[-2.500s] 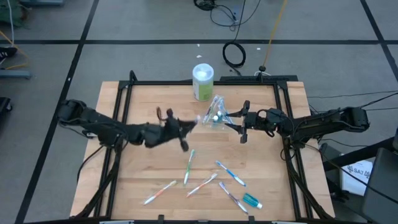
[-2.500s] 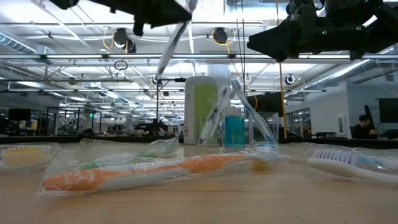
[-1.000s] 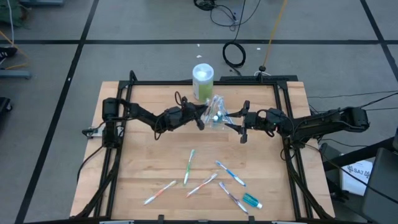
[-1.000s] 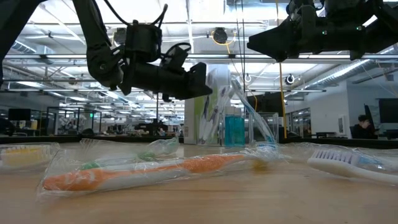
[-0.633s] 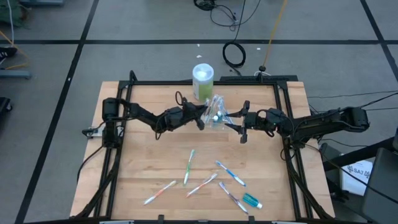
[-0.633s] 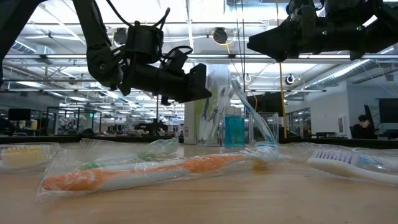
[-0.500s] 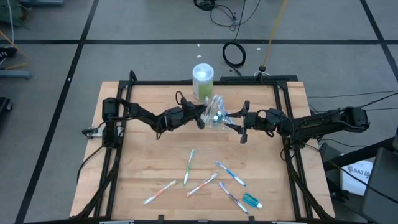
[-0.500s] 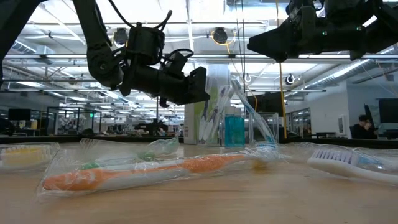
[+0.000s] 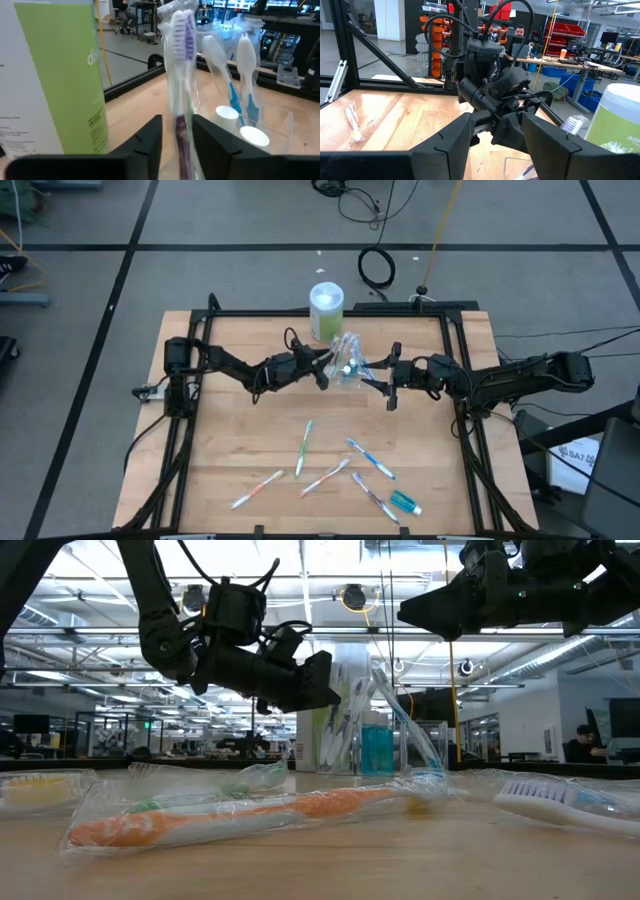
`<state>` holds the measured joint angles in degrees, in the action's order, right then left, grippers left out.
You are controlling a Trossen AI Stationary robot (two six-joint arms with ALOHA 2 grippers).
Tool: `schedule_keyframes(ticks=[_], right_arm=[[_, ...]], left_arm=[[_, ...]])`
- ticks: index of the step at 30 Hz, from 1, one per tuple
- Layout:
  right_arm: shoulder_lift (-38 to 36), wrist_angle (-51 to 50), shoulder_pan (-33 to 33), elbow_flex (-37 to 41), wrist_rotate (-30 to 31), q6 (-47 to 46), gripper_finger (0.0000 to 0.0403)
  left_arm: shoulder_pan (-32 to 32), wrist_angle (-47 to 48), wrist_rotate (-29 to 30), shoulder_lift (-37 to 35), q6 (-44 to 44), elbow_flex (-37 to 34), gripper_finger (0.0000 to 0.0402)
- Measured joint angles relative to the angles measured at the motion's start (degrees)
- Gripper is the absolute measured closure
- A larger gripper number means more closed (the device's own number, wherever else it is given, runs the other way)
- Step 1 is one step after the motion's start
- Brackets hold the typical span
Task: Pick & Place toothbrushing station
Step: Put the left violet toothbrush into the transparent organizer, then put the right orange toothbrush into the transparent organizer
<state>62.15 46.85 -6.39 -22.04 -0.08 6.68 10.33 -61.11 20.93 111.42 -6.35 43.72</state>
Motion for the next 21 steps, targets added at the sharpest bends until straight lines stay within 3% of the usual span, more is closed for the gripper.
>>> schedule_keyframes(ticks=[8,21], right_arm=[[0.0,-0.4,0.0,0.0,0.0,-1.6,0.0232],[0.0,-4.0,1.2,0.0,0.0,-6.0,0.0232]], left_arm=[[-1.1,3.7,-0.1,-5.4,0.2,0.0,0.023],[-6.2,38.1,-0.1,-27.4,0.1,0.0,0.022]])
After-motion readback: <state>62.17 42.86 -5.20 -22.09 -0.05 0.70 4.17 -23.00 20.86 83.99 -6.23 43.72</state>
